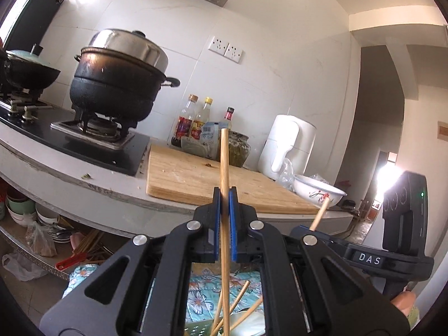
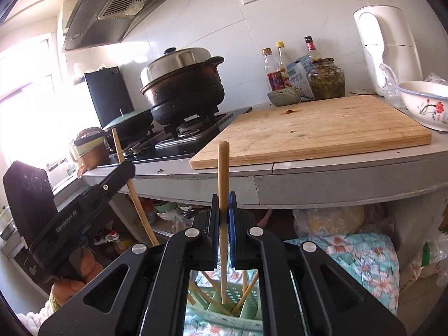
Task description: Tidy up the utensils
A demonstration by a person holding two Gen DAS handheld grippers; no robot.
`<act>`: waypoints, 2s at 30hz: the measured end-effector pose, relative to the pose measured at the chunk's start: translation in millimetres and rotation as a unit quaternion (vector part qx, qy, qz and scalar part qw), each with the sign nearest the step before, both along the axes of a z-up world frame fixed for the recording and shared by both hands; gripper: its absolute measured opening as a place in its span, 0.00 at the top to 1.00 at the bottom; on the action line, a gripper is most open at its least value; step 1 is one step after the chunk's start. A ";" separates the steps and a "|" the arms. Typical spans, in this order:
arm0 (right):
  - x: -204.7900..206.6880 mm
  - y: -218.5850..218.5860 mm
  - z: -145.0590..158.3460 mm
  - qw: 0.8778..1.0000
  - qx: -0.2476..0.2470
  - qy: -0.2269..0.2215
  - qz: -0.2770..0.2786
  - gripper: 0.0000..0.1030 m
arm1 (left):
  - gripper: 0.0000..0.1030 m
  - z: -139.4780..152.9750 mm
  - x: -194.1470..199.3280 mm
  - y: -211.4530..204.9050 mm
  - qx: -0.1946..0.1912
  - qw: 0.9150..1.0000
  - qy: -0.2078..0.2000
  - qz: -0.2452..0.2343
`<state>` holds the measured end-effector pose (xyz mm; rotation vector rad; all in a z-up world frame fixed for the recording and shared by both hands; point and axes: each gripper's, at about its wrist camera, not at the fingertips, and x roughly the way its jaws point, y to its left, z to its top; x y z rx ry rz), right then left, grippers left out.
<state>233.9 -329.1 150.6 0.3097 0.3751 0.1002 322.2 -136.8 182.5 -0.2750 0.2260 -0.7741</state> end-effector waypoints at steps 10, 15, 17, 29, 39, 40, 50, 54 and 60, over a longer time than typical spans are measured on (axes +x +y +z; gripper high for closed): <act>42.5 1.3 -68.3 0.997 -0.004 0.073 0.009 0.94 | 0.92 -73.0 27.7 -20.0 0.037 0.997 0.062 -0.007; 40.5 1.2 -87.7 0.995 0.000 0.098 0.014 0.92 | 0.62 -88.2 21.3 -18.8 0.052 0.995 0.082 -0.014; 32.1 -0.4 -84.4 0.996 0.003 0.091 0.010 0.78 | 0.56 -86.2 12.0 -15.2 0.058 0.995 0.074 -0.012; -88.8 1.8 -60.5 0.999 0.018 0.030 -0.016 0.48 | 0.19 -73.8 -97.2 36.3 0.086 0.994 0.061 -0.017; -201.2 63.2 -112.6 0.994 -0.064 0.064 -0.064 0.19 | 0.08 -110.7 -207.9 63.4 0.163 0.982 0.080 0.049; -207.6 69.9 -117.8 0.992 -0.075 0.070 -0.068 0.16 | 0.08 -114.4 -215.3 64.4 0.165 0.981 0.086 0.053; -258.5 90.3 -134.7 0.980 -0.109 0.089 -0.139 0.06 | 0.08 -128.9 -264.0 68.5 0.214 0.961 0.120 0.129; -280.2 90.2 -135.3 0.975 -0.114 0.095 -0.167 0.06 | 0.08 -126.2 -276.3 75.5 0.237 0.951 0.116 0.159; -296.1 90.2 -130.8 0.967 -0.132 0.084 -0.202 0.06 | 0.08 -117.5 -280.7 97.7 0.230 0.951 0.120 0.171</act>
